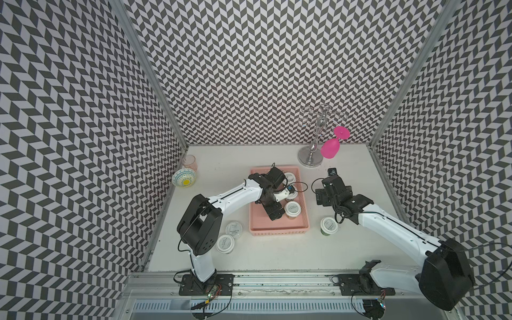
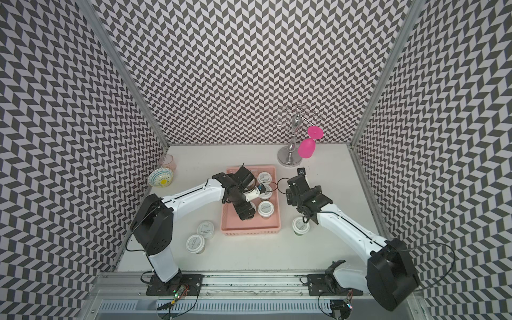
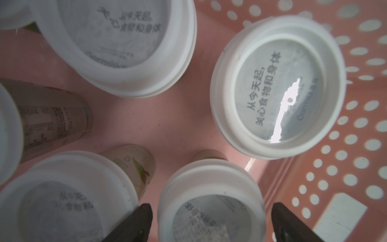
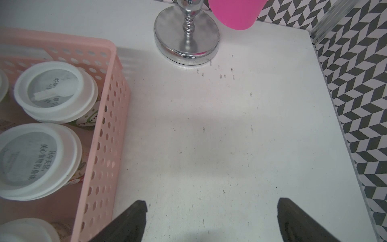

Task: Put the yogurt in the basket
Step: Place the yogurt in the basket, then adjust the yogurt in the basket.

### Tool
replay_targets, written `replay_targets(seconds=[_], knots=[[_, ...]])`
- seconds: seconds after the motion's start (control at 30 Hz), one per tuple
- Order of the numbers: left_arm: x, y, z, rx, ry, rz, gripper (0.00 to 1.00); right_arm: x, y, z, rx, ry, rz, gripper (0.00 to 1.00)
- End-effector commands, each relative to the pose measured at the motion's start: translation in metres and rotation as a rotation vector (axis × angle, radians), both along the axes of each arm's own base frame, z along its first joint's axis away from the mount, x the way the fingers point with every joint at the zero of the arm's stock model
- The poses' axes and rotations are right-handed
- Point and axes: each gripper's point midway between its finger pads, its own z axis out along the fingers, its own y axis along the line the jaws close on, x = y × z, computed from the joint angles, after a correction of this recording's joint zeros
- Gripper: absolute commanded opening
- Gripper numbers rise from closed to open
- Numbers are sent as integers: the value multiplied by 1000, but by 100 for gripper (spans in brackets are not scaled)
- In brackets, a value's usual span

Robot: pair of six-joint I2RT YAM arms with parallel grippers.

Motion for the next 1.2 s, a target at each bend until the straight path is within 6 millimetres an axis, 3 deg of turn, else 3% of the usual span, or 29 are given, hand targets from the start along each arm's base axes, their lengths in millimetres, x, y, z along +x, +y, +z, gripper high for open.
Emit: replay_targets(seconds=[0.0,0.2,0.4,0.57,0.8,0.93,1.17], knots=[[4,-9,33,-65,-48,-4,95,4,0,2,7,-28,-7,100],[9,-7,65,-134,-86,20,98,4,2,4,15,-32,0,100],[21,14,92,-184,-128,84,100,3,4,8,29,-41,16,100],[14,33,108,-186,-172,80,100,3,6,9,37,-39,25,100],[22,68,116,-175,-247,175,100,-5,11,13,68,6,33,100],[34,87,119,-195,-273,264,100,-16,8,5,74,97,0,100],[64,121,100,-85,-359,410,99,-39,19,-11,196,176,11,99]])
